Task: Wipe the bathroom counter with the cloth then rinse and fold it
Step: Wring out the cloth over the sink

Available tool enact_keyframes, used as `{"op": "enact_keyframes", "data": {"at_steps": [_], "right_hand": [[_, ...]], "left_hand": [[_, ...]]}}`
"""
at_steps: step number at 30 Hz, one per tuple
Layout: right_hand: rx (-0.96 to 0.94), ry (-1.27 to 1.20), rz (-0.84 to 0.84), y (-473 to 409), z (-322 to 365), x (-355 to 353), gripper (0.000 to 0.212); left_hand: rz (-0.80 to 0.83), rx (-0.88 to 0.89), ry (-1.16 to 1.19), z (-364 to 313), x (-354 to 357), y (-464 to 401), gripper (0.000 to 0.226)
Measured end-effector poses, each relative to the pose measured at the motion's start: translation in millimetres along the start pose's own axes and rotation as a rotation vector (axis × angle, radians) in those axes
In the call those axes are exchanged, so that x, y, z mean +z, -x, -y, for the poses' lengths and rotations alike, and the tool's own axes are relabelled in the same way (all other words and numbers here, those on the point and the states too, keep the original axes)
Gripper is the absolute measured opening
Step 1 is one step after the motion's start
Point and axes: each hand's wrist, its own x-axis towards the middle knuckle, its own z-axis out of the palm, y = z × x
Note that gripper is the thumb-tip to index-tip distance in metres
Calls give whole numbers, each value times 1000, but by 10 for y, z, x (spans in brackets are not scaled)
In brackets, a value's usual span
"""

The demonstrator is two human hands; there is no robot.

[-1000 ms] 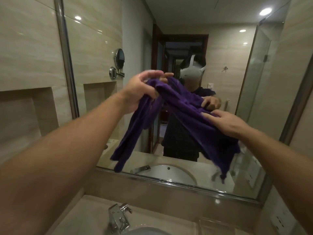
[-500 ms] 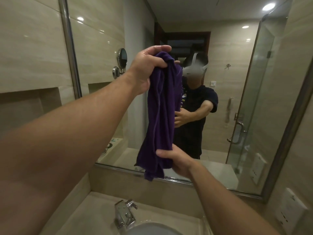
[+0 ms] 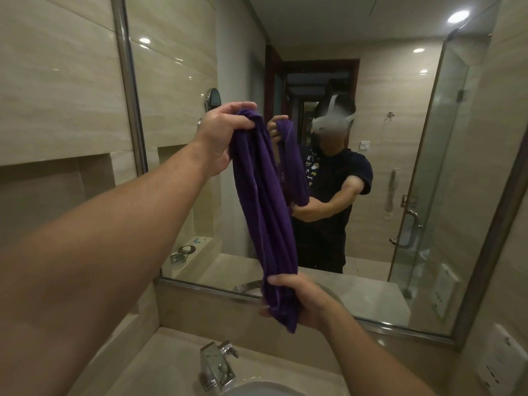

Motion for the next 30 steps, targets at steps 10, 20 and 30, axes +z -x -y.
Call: {"op": "enact_keyframes", "data": {"at_steps": [10,20,30], "right_hand": [[-142,-242,-211,644,875,-876,43],[-212,853,-398,765,1962,-564,40],[-630,485,-407,452,2071,93,54]], "left_hand": [[67,-307,-389,299,-776,167,36],[299,-290,-561,373,-469,228,49],[146,-120,-171,297,326,290,20]]}}
